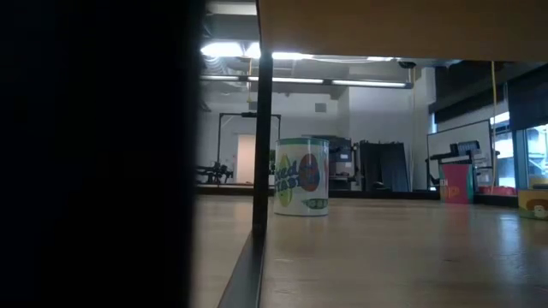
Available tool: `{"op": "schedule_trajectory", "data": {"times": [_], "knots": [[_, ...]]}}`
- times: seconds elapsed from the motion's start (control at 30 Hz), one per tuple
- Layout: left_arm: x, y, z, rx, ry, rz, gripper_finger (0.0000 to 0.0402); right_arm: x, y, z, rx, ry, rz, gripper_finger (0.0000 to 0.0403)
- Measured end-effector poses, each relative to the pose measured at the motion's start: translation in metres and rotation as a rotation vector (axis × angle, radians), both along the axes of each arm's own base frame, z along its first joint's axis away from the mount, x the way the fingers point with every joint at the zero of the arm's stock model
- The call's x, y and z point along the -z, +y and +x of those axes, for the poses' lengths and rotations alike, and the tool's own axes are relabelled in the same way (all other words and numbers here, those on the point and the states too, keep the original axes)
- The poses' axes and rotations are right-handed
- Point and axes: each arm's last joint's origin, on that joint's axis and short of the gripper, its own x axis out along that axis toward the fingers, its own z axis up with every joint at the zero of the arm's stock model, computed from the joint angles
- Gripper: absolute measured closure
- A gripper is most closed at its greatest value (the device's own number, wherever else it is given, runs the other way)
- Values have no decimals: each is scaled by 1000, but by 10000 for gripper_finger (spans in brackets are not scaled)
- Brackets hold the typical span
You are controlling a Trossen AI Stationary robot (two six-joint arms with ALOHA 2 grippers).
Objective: Pick and place cans onto a shelf
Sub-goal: Put the pink canned chicken soup on the shelf
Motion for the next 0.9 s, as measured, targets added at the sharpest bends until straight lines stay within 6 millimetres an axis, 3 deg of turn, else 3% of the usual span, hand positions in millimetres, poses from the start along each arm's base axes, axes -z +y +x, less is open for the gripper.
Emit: {"op": "schedule_trajectory", "data": {"times": [0.2, 0.43, 0.53, 0.9], "knots": [[-28, 3, 12, -75, 157, -191, 401, -12, -7, 4, 91, 68, 148, 401], [-38, 5, 16, -225, 373, -362, 401, -14, -14, 12, 106, 136, 207, 397], [-44, 5, 15, -264, 405, -423, 401, -12, -16, 16, 100, 149, 249, 398], [-53, 2, 16, -160, 350, -486, 401, -9, -18, 24, 56, 201, 248, 397]]}}
